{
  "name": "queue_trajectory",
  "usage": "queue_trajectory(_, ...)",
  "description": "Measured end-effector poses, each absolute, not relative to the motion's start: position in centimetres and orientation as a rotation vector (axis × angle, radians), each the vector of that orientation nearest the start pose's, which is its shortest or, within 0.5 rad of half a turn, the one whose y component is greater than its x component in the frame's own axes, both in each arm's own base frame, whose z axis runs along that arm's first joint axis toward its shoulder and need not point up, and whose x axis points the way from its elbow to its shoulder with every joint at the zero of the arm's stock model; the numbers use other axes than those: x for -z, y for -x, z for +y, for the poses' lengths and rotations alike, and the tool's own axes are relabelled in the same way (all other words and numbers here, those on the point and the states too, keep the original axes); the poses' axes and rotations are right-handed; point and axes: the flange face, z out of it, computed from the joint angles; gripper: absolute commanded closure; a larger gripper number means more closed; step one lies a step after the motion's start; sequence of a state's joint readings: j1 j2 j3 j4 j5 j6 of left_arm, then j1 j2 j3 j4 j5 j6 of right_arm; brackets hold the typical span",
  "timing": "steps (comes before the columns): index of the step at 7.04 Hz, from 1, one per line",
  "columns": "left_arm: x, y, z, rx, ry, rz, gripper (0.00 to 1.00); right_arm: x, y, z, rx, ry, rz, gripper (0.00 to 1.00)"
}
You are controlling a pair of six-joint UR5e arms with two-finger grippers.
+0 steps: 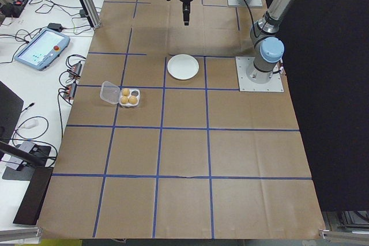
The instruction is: Place egg on plate
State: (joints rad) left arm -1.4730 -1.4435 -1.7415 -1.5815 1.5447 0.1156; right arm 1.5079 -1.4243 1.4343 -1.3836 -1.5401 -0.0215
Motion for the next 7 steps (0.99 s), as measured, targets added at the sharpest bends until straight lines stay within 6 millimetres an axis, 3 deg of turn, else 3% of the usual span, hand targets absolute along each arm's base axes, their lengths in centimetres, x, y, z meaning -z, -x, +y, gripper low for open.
queue_trajectory(1, -46.1, 8.7, -44.6, -0.085, -0.017, 3.169, 0.0, -46.2, -10.3, -54.0, -0.303, -0.069, 3.087, 0.0)
queue_trajectory(3, -44.6, 5.0, -46.5, -0.103, 0.068, 3.117, 0.0, -46.2, -10.3, -54.0, -0.303, -0.068, 3.088, 0.0)
queue_trajectory(5, -41.7, -0.1, -50.9, -0.055, 0.103, 3.088, 0.0, -46.2, -10.3, -54.0, -0.303, -0.069, 3.087, 0.0)
queue_trajectory(7, -37.1, -5.7, -56.1, 0.036, 0.065, 3.07, 0.0, -46.2, -10.3, -54.0, -0.304, -0.069, 3.088, 0.0)
